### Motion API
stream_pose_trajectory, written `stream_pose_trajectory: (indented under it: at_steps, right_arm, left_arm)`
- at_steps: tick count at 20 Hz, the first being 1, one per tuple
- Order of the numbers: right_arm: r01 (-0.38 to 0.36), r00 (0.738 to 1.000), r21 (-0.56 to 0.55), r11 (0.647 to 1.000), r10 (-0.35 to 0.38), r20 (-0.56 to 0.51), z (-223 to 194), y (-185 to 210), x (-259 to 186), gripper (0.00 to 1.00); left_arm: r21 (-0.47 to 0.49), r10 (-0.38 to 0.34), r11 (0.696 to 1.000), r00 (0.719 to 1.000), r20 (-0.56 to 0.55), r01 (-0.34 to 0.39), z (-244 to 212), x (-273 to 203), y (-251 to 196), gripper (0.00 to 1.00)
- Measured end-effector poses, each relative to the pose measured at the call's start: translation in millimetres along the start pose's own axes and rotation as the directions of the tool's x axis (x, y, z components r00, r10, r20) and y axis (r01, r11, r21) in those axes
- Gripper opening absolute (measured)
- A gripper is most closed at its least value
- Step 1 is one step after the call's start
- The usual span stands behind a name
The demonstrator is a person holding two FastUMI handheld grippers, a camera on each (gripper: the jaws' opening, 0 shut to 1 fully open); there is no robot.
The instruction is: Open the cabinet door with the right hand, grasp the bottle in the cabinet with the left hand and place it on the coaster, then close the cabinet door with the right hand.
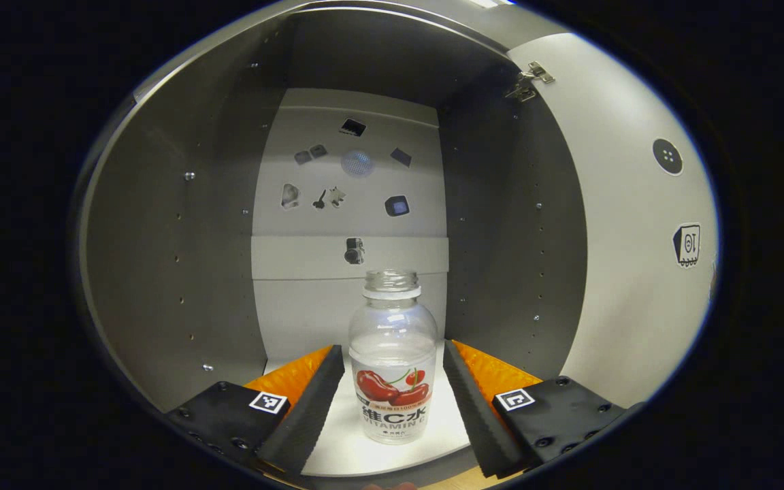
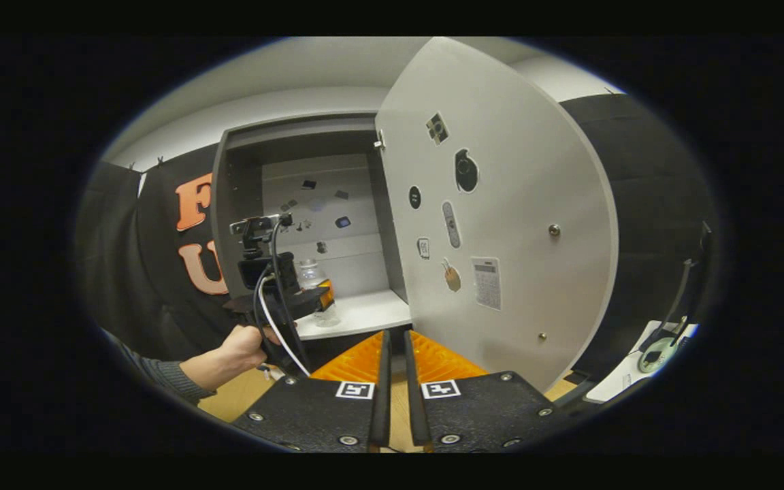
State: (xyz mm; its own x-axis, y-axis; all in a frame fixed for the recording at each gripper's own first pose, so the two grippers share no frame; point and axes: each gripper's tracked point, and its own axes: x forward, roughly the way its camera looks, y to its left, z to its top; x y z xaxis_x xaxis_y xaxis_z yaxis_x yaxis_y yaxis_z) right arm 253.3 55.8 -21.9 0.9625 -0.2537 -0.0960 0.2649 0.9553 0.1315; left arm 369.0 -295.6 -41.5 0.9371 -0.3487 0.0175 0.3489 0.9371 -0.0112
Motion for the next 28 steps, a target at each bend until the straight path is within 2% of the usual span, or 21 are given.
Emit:
stream_pose_trajectory:
  at_steps: [4,5,6,12,17,21,28]
  right_arm:
    - [0.001,1.0,-0.003,1.0,-0.001,-0.022,-3.9,0.2,5.1,0.11]
    - [0.0,1.0,-0.004,1.0,0.0,-0.024,-5.1,-0.4,4.4,0.11]
    - [-0.003,1.0,-0.005,1.0,0.003,-0.03,-6.5,-1.0,4.0,0.11]
    - [-0.024,0.999,0.012,1.0,0.024,-0.038,-11.6,-7.4,-9.6,0.11]
    - [-0.06,0.998,0.02,0.998,0.061,-0.035,-13.7,-10.2,-31.1,0.11]
    - [-0.099,0.995,0.026,0.995,0.1,-0.03,-15.4,-8.6,-47.5,0.12]
    - [-0.147,0.986,0.054,0.988,0.151,-0.077,-32.6,-6.2,-71.5,0.12]
  left_arm:
    - [0.002,0.003,1.0,1.0,-0.013,-0.003,-2.4,10.0,0.0,0.96]
    - [0.002,0.005,1.0,1.0,-0.014,-0.005,-2.0,8.8,-0.5,0.94]
    - [-0.004,0.005,1.0,1.0,-0.012,-0.005,-1.8,8.5,-1.4,0.85]
    - [-0.016,0.01,1.0,1.0,0.025,-0.01,13.3,-24.6,2.4,0.84]
    - [-0.008,0.031,1.0,0.998,0.063,-0.03,24.2,-80.5,8.7,0.83]
    - [-0.011,0.036,0.999,0.998,0.055,-0.035,14.7,-135.0,12.8,0.84]
    - [-0.018,0.119,0.993,0.993,0.008,-0.119,-44.2,-227.8,44.2,0.85]
